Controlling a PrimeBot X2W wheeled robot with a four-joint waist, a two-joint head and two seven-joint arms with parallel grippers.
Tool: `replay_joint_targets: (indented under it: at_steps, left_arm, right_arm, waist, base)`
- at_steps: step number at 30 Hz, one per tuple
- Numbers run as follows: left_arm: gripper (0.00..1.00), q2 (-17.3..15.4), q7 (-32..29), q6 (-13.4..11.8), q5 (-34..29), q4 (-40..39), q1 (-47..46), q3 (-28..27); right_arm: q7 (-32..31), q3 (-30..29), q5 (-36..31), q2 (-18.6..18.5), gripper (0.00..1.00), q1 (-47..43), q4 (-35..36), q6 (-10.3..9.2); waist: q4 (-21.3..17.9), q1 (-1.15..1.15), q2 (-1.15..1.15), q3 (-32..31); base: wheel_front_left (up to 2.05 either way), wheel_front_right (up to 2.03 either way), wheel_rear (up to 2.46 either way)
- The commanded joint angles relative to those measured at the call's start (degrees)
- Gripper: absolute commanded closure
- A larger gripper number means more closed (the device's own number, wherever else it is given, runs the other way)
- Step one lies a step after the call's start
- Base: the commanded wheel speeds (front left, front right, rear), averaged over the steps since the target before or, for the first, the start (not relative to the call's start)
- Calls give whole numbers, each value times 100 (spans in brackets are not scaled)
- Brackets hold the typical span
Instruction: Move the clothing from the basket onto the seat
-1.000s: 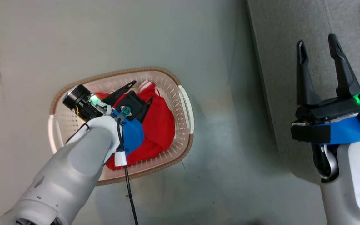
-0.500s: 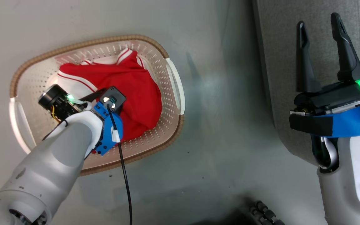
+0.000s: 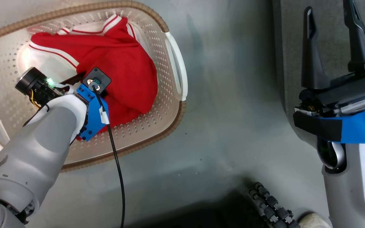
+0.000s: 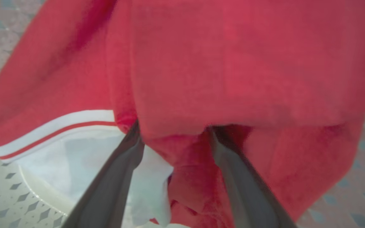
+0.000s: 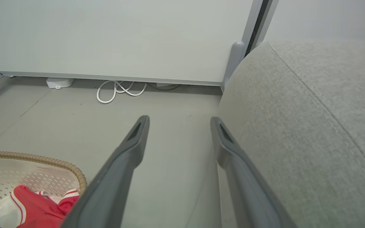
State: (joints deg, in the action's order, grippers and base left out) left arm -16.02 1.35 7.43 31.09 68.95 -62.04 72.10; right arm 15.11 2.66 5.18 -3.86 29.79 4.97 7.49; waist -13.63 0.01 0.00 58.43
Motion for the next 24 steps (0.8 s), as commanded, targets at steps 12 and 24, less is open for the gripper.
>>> replay_joint_targets:
  at_steps: [12, 24]
  left_arm:
    - [100, 175, 268, 4, -192, 171, -252, 104]
    - [100, 466, 825, 4, 43, 221, -217, 36]
  right_arm:
    - [6, -40, -71, 21, 0, 55, 107, 1]
    - [6, -176, -72, -52, 0, 39, 35, 1]
  waist:
    - [23, -1, 0, 179]
    - [325, -1, 0, -211]
  base:
    - [0, 0, 0]
    - [0, 0, 0]
